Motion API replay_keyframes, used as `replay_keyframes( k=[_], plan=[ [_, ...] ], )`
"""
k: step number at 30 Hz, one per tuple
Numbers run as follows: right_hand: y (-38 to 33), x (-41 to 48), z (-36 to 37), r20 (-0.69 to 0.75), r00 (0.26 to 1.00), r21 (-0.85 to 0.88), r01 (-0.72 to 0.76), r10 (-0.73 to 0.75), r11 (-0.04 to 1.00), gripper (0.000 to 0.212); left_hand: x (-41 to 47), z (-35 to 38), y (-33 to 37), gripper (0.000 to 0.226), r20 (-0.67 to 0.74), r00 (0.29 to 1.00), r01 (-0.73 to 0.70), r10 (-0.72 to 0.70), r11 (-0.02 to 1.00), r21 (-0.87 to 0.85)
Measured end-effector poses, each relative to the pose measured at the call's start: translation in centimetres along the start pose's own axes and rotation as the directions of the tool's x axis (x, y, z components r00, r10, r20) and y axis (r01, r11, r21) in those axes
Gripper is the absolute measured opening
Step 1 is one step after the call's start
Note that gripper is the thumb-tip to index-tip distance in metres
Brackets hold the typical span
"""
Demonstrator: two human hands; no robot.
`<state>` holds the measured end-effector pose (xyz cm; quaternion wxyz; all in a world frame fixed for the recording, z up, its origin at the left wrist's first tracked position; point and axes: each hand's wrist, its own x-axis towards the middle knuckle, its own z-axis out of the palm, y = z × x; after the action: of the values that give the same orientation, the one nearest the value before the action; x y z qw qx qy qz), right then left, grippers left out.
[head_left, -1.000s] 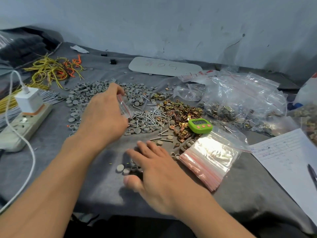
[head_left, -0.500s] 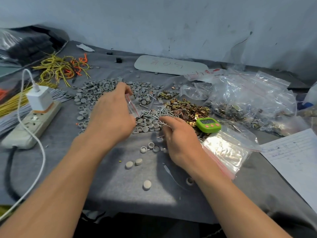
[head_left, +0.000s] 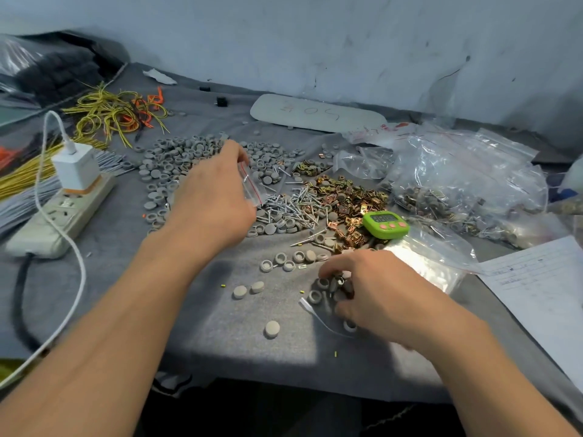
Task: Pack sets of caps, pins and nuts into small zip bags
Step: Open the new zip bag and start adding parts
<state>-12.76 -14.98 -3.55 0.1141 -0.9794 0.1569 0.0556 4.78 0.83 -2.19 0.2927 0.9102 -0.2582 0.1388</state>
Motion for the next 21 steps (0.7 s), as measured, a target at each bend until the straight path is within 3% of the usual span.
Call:
replay_keyframes(
  k=[3, 11, 14, 17, 21],
  plan=[
    [-0.2, 0.6, 0.5, -0.072, 0.997, -0.015, -0.011, 0.010, 1.000, 0.024, -0.2, 0.2, 0.4, 0.049, 0.018, 1.000, -0.005, 0.005, 1.000, 0.003],
    [-0.4, 1.6, 0.7, -0.120, 0.993, 0.045, 0.024, -0.018, 0.999, 0.011, -2.6, 1.8, 2.4, 0.060, 0.171, 0.979, -0.117, 0.113, 0.993, 0.014],
    [-0.2, 1.7, 0.9, -0.199, 0.980, 0.213, 0.015, 0.028, 0.977, 0.010, -3.2, 2.1, 2.5, 0.067, 0.323, 0.937, -0.144, 0.136, 0.990, 0.000],
    [-0.2, 1.8, 1.0, -0.385, 0.918, 0.447, 0.095, 0.096, 0.889, 0.010, -3.9, 2.3, 2.6, 0.071, 0.390, 0.908, -0.154, 0.152, 0.988, -0.027],
    [-0.6, 2.0, 0.6, -0.486, 0.870, 0.538, 0.228, 0.079, 0.811, 0.014, -4.2, 2.3, 3.0, 0.067, 0.427, 0.888, -0.142, 0.173, 0.985, -0.102]
  ],
)
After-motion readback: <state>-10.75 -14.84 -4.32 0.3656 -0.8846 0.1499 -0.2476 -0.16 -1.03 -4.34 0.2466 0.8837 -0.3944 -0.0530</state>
